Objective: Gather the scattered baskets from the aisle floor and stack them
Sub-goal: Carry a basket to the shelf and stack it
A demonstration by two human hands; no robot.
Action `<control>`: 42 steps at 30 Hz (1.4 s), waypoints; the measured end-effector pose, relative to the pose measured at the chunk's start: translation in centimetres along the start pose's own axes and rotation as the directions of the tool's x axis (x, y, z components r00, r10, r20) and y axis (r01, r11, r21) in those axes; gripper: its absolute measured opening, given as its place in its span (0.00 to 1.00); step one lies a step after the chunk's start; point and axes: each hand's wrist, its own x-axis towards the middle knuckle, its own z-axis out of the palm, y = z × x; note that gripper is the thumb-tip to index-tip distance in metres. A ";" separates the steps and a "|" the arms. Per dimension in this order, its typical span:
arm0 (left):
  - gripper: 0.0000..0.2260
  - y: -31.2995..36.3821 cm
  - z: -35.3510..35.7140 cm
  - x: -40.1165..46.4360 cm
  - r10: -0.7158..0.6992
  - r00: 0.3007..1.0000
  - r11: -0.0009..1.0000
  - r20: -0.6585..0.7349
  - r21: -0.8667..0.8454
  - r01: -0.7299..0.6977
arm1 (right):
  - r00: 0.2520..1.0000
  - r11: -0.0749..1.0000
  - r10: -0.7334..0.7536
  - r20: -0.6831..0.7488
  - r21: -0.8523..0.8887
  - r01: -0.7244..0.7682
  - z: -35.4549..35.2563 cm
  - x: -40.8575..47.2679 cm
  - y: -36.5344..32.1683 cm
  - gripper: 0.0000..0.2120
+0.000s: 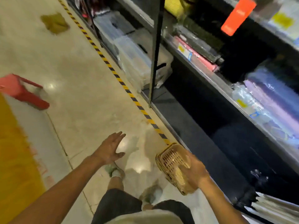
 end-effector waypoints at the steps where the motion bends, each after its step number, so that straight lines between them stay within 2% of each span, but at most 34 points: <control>1: 0.40 -1.5 -0.9 -1.3 -0.024 0.999 1.000 -0.034 -0.008 0.024 | 1.000 0.999 -0.029 0.009 -0.014 0.029 -0.6 0.1 -2.4 0.34; 5: 0.40 -8.1 -3.9 -6.2 -0.147 0.980 0.989 -0.136 -0.054 0.140 | 0.973 0.970 -0.219 0.068 -0.091 0.224 -1.1 2.0 -13.5 0.31; 10: 0.38 -16.9 -8.2 -11.0 -0.321 0.908 0.947 -0.268 -0.118 0.300 | 0.878 0.836 -0.436 0.196 -0.274 0.476 1.0 6.1 -27.6 0.32; 17: 0.37 -30.1 -14.9 -14.3 -0.505 0.803 0.863 -0.316 -0.205 0.462 | 0.751 0.679 -0.577 0.323 -0.322 0.660 6.0 12.5 -47.3 0.30; 21: 0.36 -34.5 -18.9 -15.4 -0.544 0.779 0.837 -0.311 -0.261 0.481 | 0.709 0.634 -0.601 0.368 -0.321 0.704 8.3 14.6 -55.2 0.31; 28: 0.35 -40.2 -27.3 -13.1 -0.521 0.802 0.849 -0.293 -0.275 0.451 | 0.689 0.594 -0.621 0.374 -0.348 0.725 8.7 19.0 -64.2 0.33; 35: 0.35 -45.5 -37.0 -5.9 -0.460 0.847 0.885 -0.266 -0.216 0.413 | 0.718 0.616 -0.609 0.336 -0.369 0.695 7.2 27.6 -72.3 0.34; 42: 0.35 -52.3 -50.3 3.0 -0.452 0.838 0.892 -0.304 -0.177 0.417 | 0.713 0.631 -0.619 0.329 -0.332 0.701 4.2 39.9 -84.3 0.37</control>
